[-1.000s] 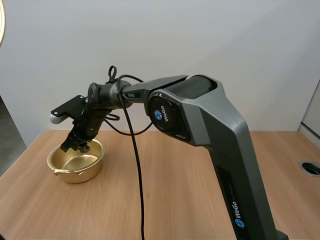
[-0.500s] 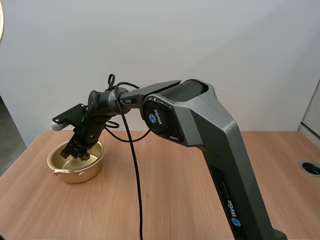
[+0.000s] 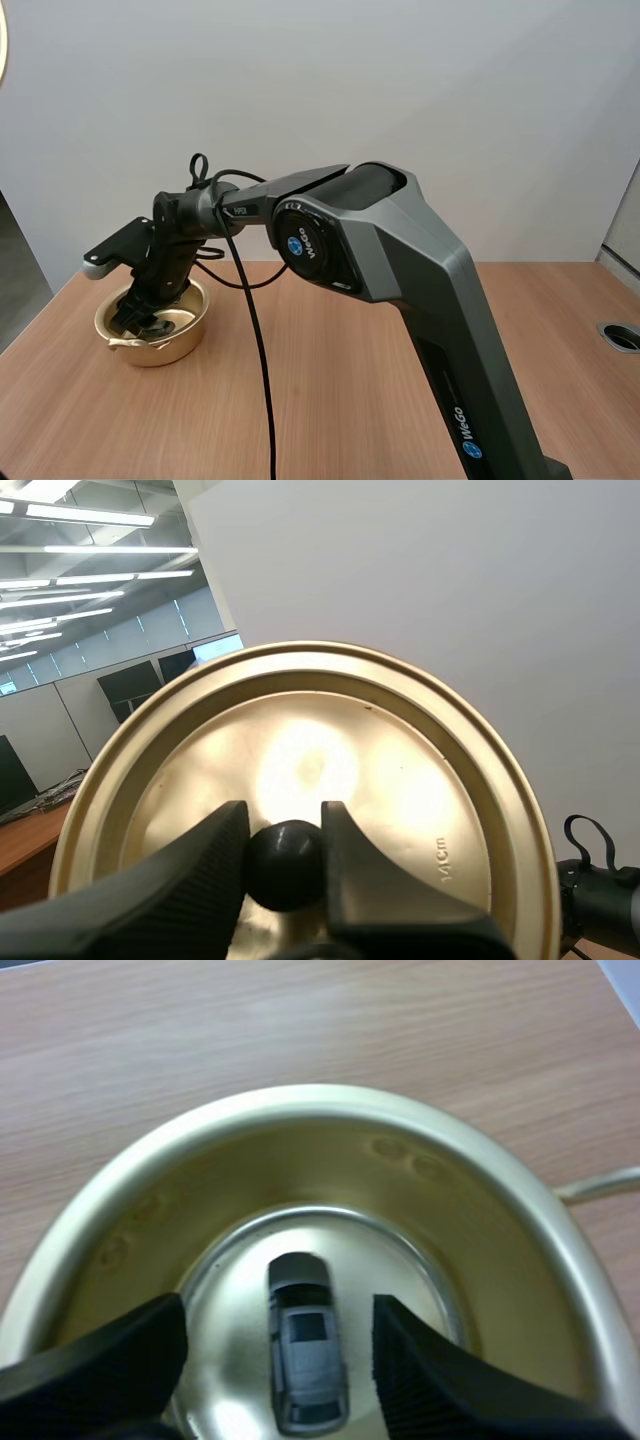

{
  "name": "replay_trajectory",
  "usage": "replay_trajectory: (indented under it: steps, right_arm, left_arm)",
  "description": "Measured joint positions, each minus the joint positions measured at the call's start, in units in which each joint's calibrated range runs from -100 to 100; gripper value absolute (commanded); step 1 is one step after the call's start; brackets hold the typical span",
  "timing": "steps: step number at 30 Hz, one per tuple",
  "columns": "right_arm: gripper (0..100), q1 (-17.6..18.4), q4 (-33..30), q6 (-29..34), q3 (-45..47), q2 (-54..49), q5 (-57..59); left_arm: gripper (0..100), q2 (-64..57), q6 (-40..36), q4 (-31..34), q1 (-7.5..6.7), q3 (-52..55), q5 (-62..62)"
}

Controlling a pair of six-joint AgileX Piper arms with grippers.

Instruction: Open the pot, put the car inside, and close it

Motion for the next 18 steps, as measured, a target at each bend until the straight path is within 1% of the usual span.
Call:
replay_trajectory:
  steps: [3,7,13,15,16,18]
  right_arm:
    - [100,1.0,-1.3,-1.5,0.0,0.0,-0.3]
    - [100,1.1,-4.4,-1.2,0.0,0.0,-4.6]
    - [100,1.1,-11.9,3.4,0.0,-1.1,-9.3]
    - [100,1.0,-17.5,6.9,-1.2,-2.2,-10.4]
    - [95,0.9,-19.0,7.4,-1.6,-2.6,-9.5]
    - [31,0.7,-21.2,7.6,-2.6,-3.4,-7.9]
  left_arm:
    - [0,0.0,0.0,0.0,0.00,0.0,0.0]
    - [0,0.0,0.0,0.0,0.00,0.0,0.0]
    - [0,-0.2,0.0,0.0,0.00,0.0,0.0]
    - [0,-0.2,0.0,0.0,0.00,0.0,0.0]
    - [0,-0.2,0.0,0.0,0.00,0.0,0.0]
    - [0,-0.2,0.0,0.0,0.00,0.0,0.0]
